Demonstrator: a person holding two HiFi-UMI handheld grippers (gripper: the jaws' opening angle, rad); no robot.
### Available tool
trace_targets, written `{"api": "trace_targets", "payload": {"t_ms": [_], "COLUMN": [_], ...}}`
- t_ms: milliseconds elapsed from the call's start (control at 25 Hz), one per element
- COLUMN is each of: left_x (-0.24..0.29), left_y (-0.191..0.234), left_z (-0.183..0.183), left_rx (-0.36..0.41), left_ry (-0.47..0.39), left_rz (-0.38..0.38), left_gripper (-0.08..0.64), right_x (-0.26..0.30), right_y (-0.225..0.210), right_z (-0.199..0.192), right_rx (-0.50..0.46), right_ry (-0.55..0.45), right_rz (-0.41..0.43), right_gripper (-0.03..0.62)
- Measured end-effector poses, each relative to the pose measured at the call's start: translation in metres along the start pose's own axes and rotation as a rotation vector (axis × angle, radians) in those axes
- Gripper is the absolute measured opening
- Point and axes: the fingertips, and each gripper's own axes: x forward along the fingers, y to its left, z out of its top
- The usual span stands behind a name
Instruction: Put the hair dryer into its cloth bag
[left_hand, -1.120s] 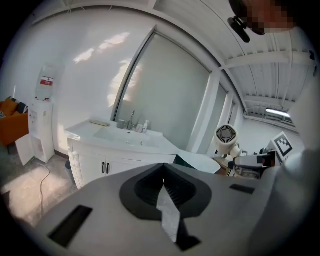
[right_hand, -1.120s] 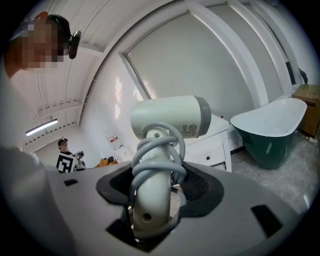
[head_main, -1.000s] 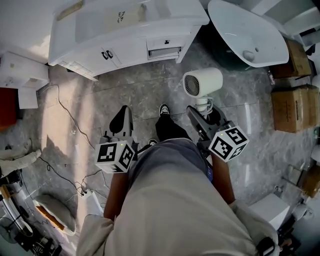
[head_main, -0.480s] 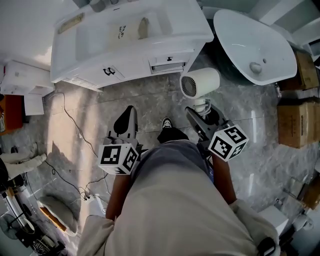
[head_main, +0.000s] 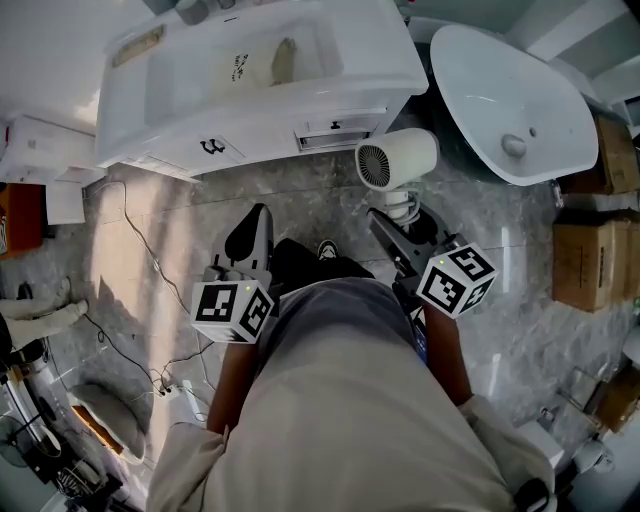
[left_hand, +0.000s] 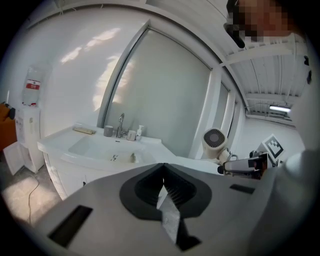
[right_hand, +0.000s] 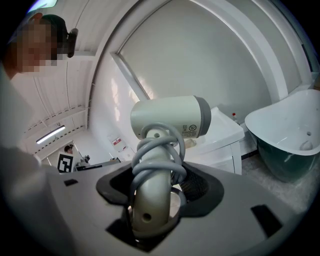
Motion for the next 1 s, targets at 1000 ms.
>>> {"api": "trace_targets", "payload": {"t_ms": [1000], "left_x": [0.153], "left_y": [0.072], "left_z": [0.061], "left_rx": [0.04], "left_ry": [0.109], "left_rz": [-0.07], "left_gripper": [0.008], "right_x": [0.122], "right_y": [-0.067], "right_z": [0.075], "right_rx": [0.054], "right_ry": [0.044], "right_rz": [-0.043], "right_gripper": [0.252]}}
